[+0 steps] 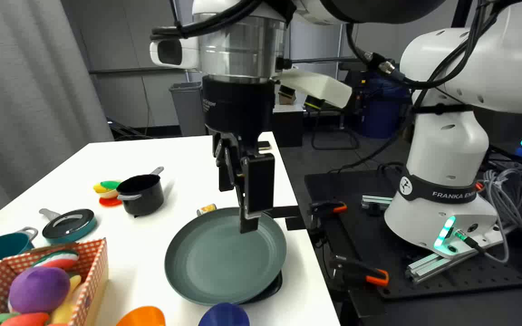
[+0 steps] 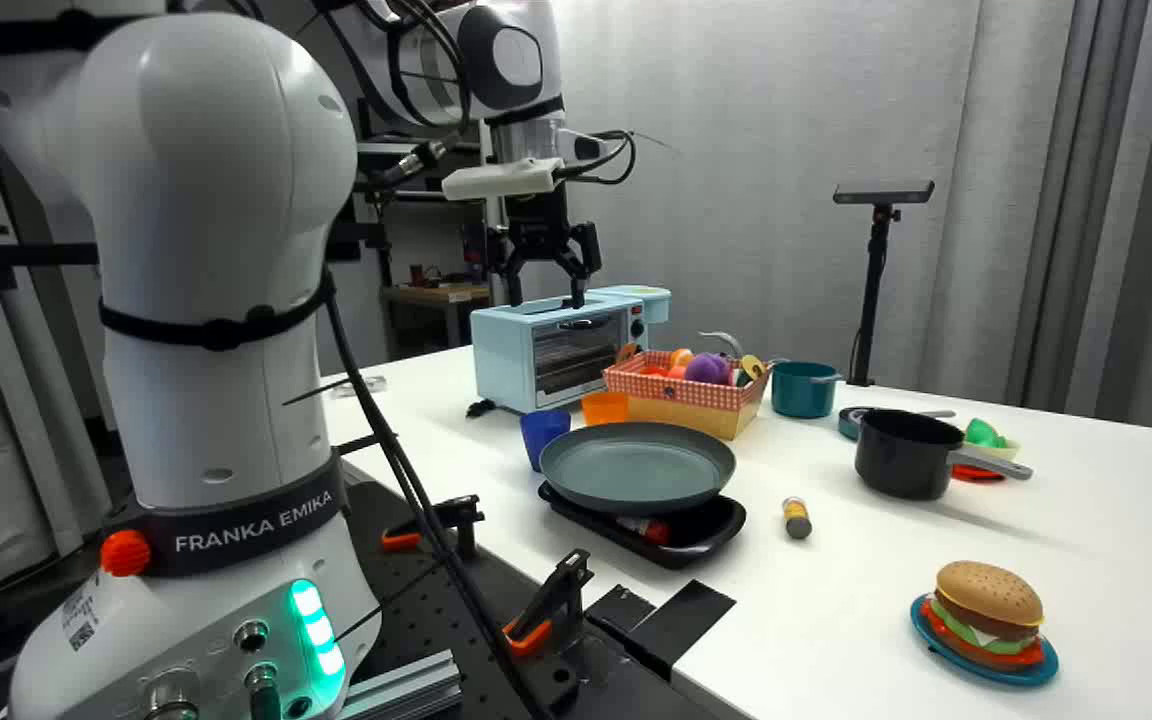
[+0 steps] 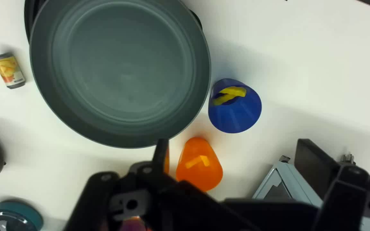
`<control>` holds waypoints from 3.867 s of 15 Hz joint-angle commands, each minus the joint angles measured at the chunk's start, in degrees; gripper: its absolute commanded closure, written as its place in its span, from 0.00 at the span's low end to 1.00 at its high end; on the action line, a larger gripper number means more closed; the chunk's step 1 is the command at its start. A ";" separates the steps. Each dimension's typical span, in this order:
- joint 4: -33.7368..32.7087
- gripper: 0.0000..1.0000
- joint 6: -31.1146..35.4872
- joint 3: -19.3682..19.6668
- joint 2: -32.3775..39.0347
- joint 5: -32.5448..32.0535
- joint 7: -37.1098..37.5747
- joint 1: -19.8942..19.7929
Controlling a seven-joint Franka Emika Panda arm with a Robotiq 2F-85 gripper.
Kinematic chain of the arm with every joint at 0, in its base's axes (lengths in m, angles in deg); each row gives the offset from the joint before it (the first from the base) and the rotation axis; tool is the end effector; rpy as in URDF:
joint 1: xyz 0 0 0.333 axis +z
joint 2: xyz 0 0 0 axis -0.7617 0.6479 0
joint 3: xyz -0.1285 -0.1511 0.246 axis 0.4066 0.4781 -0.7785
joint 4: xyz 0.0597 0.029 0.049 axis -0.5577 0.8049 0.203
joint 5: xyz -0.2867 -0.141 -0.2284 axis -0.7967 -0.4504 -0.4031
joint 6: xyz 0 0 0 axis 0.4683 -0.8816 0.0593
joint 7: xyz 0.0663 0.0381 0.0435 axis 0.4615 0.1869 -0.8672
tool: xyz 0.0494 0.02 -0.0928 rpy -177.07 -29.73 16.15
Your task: Pour the contents in the orange cup onto the grey plate
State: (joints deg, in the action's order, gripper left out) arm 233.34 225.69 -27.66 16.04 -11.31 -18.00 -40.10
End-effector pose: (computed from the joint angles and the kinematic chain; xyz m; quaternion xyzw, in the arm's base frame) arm 0.3720 0.1194 0.3562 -0.9824 -0.1736 -0.0683 0.0081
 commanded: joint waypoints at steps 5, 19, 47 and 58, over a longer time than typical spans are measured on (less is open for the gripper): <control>-0.05 0.00 -0.10 0.86 0.19 -0.54 0.40 0.81; -0.05 0.00 -0.10 0.86 0.19 -0.53 0.40 0.81; -2.03 0.00 0.10 1.59 3.67 -3.00 -1.75 0.16; -10.20 0.00 3.34 2.87 15.16 -2.85 -11.32 0.45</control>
State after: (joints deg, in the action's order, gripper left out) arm 226.29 227.09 -25.95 27.13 -14.66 -26.04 -40.10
